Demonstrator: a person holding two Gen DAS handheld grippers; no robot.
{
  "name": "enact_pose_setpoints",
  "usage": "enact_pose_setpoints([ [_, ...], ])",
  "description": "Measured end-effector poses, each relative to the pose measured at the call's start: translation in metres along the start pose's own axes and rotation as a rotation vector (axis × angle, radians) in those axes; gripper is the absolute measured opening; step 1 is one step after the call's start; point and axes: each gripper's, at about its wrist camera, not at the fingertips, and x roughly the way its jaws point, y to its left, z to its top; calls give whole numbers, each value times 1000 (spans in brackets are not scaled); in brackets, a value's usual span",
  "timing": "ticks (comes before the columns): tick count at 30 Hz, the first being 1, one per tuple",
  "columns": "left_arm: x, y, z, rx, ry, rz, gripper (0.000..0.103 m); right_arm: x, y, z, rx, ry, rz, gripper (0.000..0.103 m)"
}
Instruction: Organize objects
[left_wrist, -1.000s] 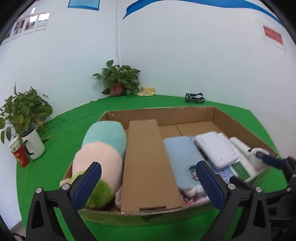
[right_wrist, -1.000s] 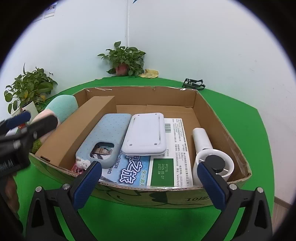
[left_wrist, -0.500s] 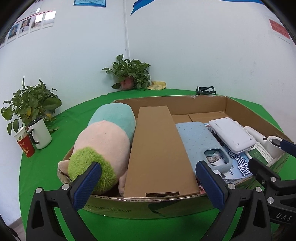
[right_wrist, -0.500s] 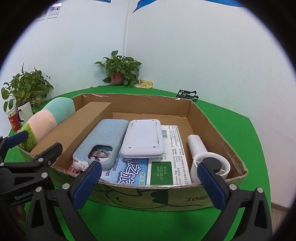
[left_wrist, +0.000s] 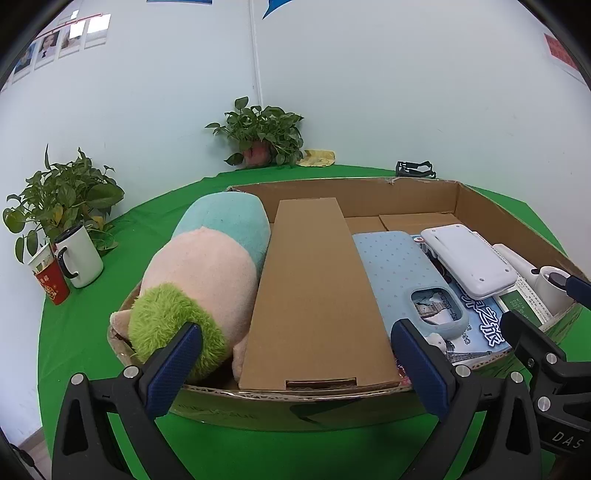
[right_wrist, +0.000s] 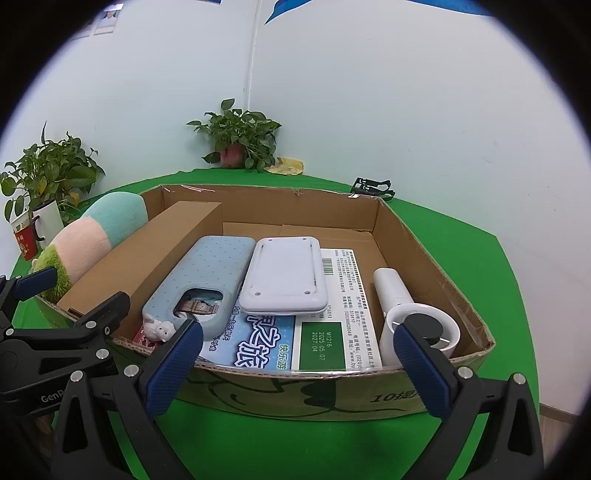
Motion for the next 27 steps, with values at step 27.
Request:
enact_pose_setpoints([
  [27, 2, 2, -1, -4, 6, 1, 103, 4, -2, 1, 4, 4, -8, 102],
])
